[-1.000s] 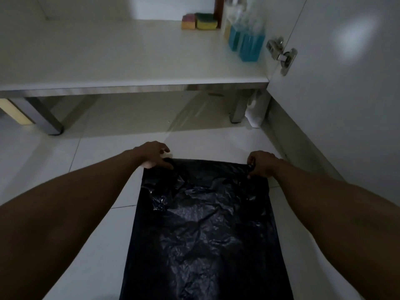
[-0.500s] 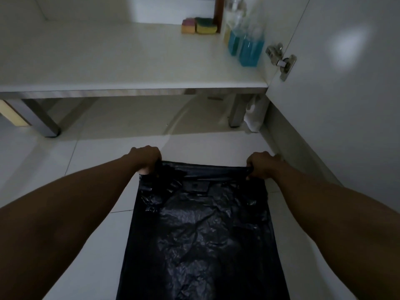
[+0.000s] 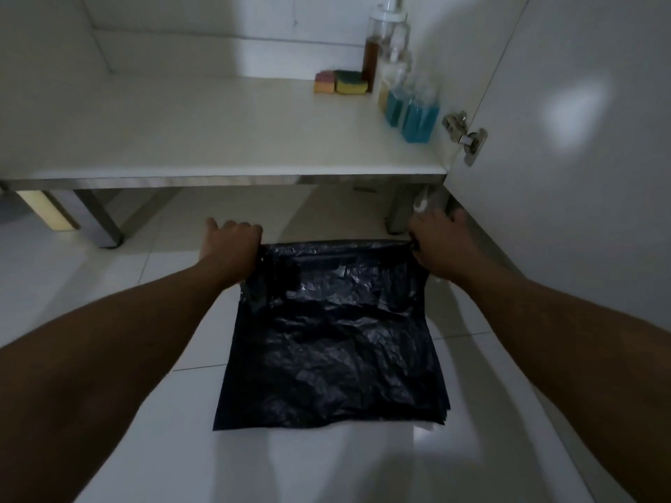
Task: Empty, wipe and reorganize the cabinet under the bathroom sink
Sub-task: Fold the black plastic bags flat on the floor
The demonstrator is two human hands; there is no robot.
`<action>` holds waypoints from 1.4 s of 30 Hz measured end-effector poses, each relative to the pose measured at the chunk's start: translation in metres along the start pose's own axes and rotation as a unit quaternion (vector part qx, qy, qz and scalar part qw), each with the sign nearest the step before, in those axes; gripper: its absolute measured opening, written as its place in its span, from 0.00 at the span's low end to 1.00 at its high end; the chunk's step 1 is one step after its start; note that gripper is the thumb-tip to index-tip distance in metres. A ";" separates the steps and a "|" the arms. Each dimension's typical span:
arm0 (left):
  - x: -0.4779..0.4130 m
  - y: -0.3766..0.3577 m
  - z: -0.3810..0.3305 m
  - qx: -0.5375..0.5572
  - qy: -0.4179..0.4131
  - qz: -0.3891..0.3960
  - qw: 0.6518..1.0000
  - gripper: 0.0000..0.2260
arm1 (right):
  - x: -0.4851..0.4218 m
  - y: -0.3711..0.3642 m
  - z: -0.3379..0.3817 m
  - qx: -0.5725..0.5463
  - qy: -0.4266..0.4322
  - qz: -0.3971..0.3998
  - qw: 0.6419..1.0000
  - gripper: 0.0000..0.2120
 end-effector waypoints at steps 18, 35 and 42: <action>0.158 0.000 -0.069 -0.031 -0.075 0.076 0.994 0.14 | 0.131 0.008 0.040 0.134 0.268 0.124 0.946 0.25; 0.206 -0.031 -0.075 0.112 -0.227 0.102 0.962 0.33 | 0.192 -0.061 0.067 0.006 0.255 0.224 0.941 0.29; 0.196 -0.024 -0.056 0.013 -0.301 0.119 0.946 0.47 | 0.169 -0.051 0.047 -0.180 0.189 0.275 0.925 0.19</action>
Point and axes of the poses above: each hand's wrist, its own x-axis away from the middle knuckle, its own y-axis out of the back of the hand, z = x × y, the point moved 5 cm from there along -x, towards the middle knuckle, and after that the axes turned 5 degrees about -y, right-handed, at the moved point
